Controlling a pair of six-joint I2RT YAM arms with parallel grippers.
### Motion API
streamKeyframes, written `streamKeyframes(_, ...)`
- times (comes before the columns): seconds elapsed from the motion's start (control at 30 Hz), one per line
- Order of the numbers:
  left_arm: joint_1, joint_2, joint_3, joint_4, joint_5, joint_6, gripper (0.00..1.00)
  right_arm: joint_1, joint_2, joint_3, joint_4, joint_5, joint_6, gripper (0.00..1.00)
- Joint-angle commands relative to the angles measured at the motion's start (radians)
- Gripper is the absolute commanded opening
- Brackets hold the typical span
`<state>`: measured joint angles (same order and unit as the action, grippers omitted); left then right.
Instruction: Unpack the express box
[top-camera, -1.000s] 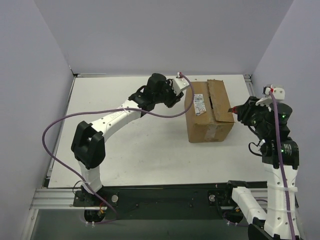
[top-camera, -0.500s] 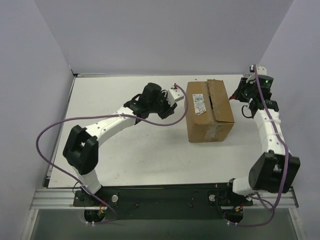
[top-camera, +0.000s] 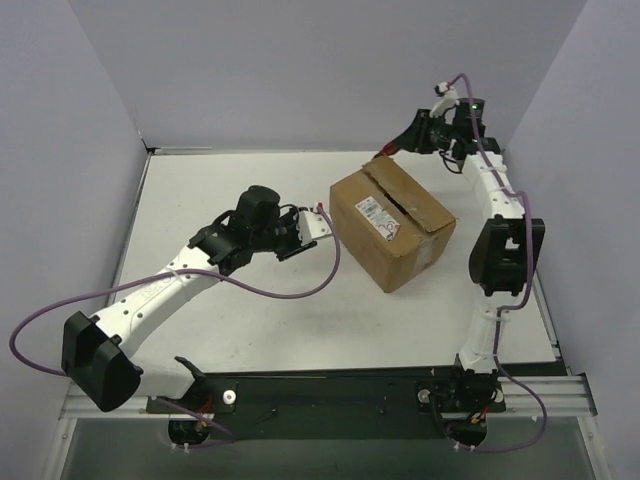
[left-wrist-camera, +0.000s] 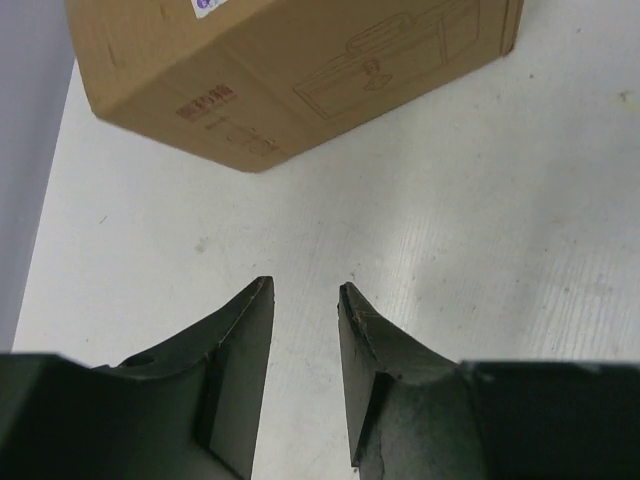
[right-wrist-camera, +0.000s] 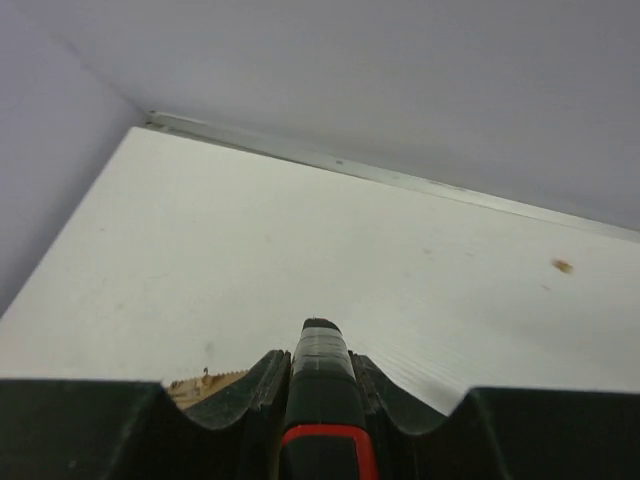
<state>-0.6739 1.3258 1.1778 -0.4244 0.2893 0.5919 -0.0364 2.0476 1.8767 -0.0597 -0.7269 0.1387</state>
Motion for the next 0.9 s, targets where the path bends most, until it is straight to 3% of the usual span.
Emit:
streamKeyframes(0.0, 0.005, 0.015, 0.043, -0.074, -0.029, 0.134, 0.43, 0.171, 0.091, 0.15, -0.075, -0.23, 0.051, 0.0)
streamKeyframes(0.1, -0.001, 0.047, 0.1, -0.062, -0.009, 0.151, 0.47, 0.249, 0.126, 0.219, -0.069, -0.249, 0.087, 0.0)
streamKeyframes(0.13, -0.019, 0.056, 0.112, -0.048, -0.009, 0.152, 0.61, 0.259, 0.125, 0.24, -0.063, -0.206, 0.105, 0.0)
streamKeyframes(0.33, -0.151, 0.089, 0.151, 0.103, 0.007, 0.195, 0.68, 0.179, -0.041, 0.184, 0.147, 0.033, 0.274, 0.0)
streamKeyframes(0.43, -0.177, 0.111, 0.15, 0.216, 0.068, 0.167, 0.75, 0.088, -0.208, 0.034, 0.215, 0.165, 0.334, 0.0)
streamKeyframes(0.6, -0.213, 0.259, 0.258, 0.194, 0.183, 0.161, 0.75, -0.023, -0.586, -0.394, 0.202, 0.32, 0.335, 0.0)
streamKeyframes(0.7, -0.242, 0.32, 0.287, 0.226, 0.206, 0.187, 0.75, -0.045, -0.801, -0.625, 0.144, 0.353, 0.311, 0.0)
streamKeyframes(0.87, -0.277, 0.417, 0.328, 0.257, 0.226, 0.224, 0.75, -0.049, -1.041, -0.823, -0.007, 0.385, 0.308, 0.0)
